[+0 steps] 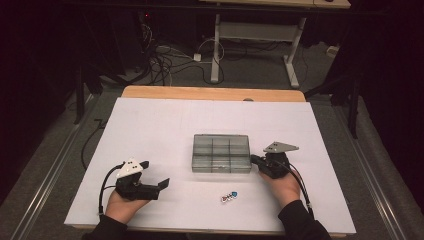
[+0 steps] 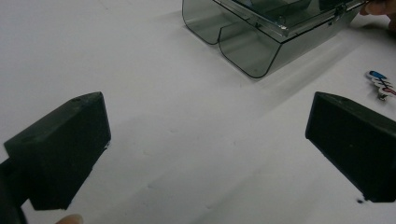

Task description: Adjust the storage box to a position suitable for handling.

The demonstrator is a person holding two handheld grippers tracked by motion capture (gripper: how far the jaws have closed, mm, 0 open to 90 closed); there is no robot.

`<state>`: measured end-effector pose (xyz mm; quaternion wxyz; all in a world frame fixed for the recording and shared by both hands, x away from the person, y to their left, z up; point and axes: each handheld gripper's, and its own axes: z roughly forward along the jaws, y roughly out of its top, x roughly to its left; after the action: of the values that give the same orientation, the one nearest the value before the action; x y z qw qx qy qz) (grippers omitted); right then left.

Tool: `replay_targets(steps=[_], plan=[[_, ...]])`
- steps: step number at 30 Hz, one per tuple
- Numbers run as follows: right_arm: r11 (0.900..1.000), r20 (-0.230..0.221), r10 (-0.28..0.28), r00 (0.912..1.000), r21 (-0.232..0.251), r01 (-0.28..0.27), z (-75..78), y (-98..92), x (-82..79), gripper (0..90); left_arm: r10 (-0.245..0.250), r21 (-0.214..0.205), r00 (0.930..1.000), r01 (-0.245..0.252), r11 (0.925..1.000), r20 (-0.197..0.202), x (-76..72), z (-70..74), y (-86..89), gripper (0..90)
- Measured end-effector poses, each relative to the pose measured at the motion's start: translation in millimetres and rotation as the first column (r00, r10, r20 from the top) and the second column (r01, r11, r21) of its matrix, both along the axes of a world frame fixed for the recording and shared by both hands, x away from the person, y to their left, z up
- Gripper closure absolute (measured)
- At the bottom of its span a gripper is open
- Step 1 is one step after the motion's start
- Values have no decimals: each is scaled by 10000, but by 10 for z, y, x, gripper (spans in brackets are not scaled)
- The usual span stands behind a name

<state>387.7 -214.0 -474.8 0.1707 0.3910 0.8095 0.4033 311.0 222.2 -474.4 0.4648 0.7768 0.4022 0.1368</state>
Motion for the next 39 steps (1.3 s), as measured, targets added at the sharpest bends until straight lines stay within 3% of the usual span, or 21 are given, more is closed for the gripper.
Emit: replay_targets(steps=[18, 30, 32, 36, 39], plan=[[9998, 5, 194, 9998, -74, -194, 1, 189, 25, 900, 17, -75, 10000, -17, 10000, 86, -15, 16, 13, 0], [9998, -66, 107, 9999, -139, -108, -17, 219, 107, 900, 1, -176, 10000, -1, 9998, 23, -10, 12, 11, 19], [9998, -69, 100, 9999, -171, -102, -25, 221, 136, 900, -45, -365, 10000, 47, 9993, 57, -21, 13, 16, 82], [9998, -121, 130, 9998, -133, -131, -19, 216, 147, 900, 97, -468, 9998, -88, 9989, 184, -49, 29, 13, 530], [9997, -41, 212, 9998, -111, -213, 5, 210, 118, 900, 232, -250, 9997, -231, 9994, 45, -16, 9, -38, 729]])
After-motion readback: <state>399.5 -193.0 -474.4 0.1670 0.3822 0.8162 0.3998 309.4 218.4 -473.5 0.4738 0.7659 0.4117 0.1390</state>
